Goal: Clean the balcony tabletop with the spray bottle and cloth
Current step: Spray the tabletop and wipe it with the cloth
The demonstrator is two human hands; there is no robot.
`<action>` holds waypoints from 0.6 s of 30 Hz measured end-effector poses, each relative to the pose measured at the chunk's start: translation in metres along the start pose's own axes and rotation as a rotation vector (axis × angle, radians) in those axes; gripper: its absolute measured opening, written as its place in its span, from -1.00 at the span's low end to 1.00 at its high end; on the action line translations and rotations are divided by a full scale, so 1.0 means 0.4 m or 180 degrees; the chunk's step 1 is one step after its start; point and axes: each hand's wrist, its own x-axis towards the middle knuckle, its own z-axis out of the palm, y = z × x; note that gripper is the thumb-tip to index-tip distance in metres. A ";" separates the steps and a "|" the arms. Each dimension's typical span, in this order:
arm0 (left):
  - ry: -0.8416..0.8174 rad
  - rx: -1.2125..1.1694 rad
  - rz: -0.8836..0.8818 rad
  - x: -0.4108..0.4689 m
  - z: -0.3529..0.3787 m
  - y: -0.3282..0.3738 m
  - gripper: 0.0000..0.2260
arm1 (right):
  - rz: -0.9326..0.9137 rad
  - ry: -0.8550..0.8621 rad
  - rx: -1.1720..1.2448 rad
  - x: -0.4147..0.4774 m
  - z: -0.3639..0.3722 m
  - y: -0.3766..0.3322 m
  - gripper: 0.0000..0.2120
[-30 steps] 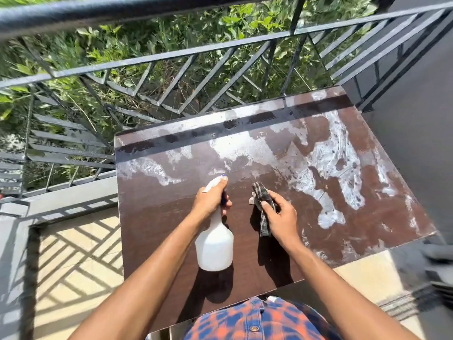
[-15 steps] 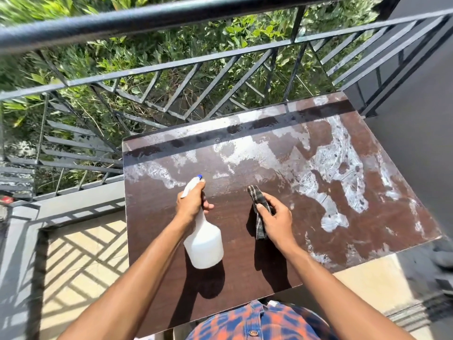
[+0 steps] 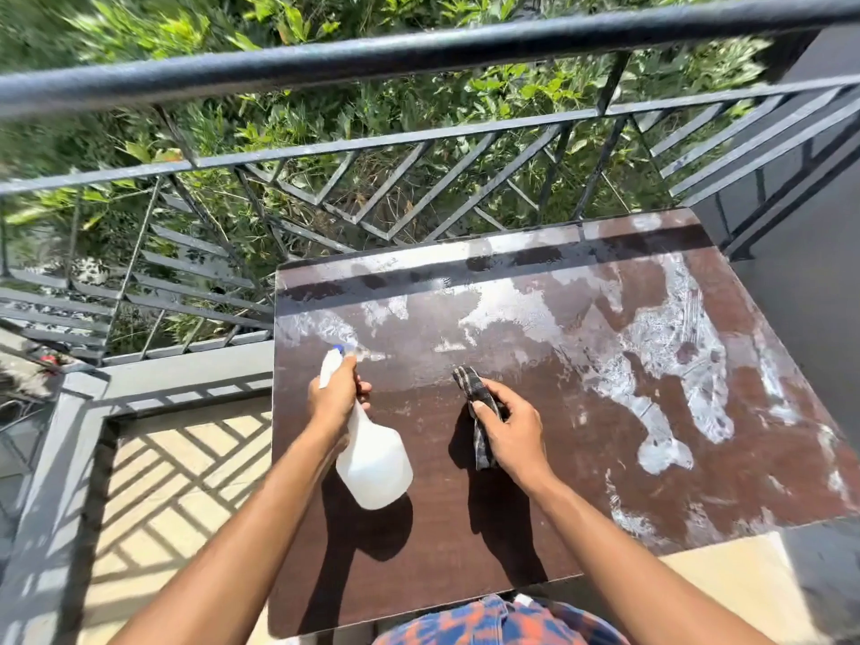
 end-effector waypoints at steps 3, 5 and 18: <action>0.0228 -0.0019 0.0060 0.030 -0.060 0.008 -0.72 | -0.0005 -0.0117 -0.0030 0.003 0.027 -0.011 -0.68; 0.0379 -0.0094 0.0051 0.049 -0.097 0.019 -0.69 | -0.0023 -0.0167 -0.0048 0.004 0.048 -0.019 -0.68; 0.0601 0.0143 0.0113 0.123 -0.178 0.131 -0.62 | -0.0288 -0.0599 -0.0182 0.027 0.184 -0.112 -0.68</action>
